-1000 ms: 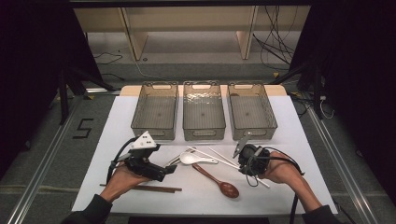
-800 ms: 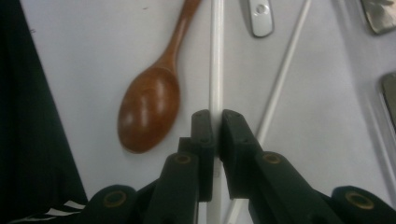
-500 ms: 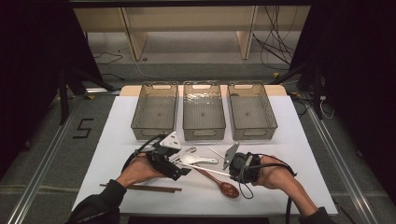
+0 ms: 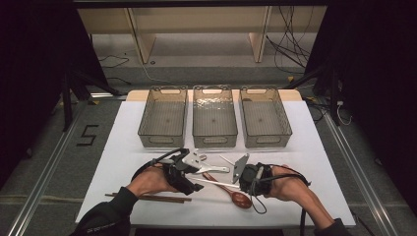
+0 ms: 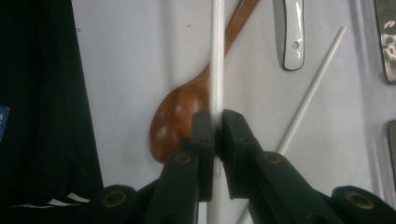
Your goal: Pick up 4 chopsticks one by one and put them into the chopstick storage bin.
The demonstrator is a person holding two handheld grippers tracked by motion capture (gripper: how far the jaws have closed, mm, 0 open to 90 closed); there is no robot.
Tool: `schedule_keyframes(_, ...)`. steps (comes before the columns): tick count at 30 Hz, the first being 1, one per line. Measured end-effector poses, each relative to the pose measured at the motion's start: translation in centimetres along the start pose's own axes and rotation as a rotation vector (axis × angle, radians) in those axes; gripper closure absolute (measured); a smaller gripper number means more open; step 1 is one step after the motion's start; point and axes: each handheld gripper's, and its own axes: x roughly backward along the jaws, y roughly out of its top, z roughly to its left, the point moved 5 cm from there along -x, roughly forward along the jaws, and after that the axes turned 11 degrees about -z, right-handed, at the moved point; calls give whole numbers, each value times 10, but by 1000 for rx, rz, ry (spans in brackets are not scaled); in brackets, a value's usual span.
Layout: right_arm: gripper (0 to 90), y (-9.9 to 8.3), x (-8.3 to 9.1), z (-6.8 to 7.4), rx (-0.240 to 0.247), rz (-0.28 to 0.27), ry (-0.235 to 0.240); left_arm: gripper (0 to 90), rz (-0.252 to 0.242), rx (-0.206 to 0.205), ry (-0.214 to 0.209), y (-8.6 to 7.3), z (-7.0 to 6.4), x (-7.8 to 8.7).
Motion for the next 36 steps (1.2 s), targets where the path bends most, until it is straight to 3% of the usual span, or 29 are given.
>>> schedule_keyframes(10, 843, 2, -1, 3, 10, 5, 11, 595, 33, -65, -10, -2, -7, -2)
schedule_keyframes(23, 843, 3, -3, 8, 45, 14, 35, 777, 70, -105, -67, -6, -13, -5)
schedule_keyframes(29, 840, 3, -3, 9, 68, 2, 38, 806, 89, -123, -86, -9, -13, -6)
schedule_keyframes(33, 805, 2, -4, 5, 44, -13, 29, 837, 85, -144, -122, -11, -18, -8)
schedule_keyframes(36, 720, 0, -1, 0, 4, -23, 9, 849, 98, -144, -112, -12, -19, -9)
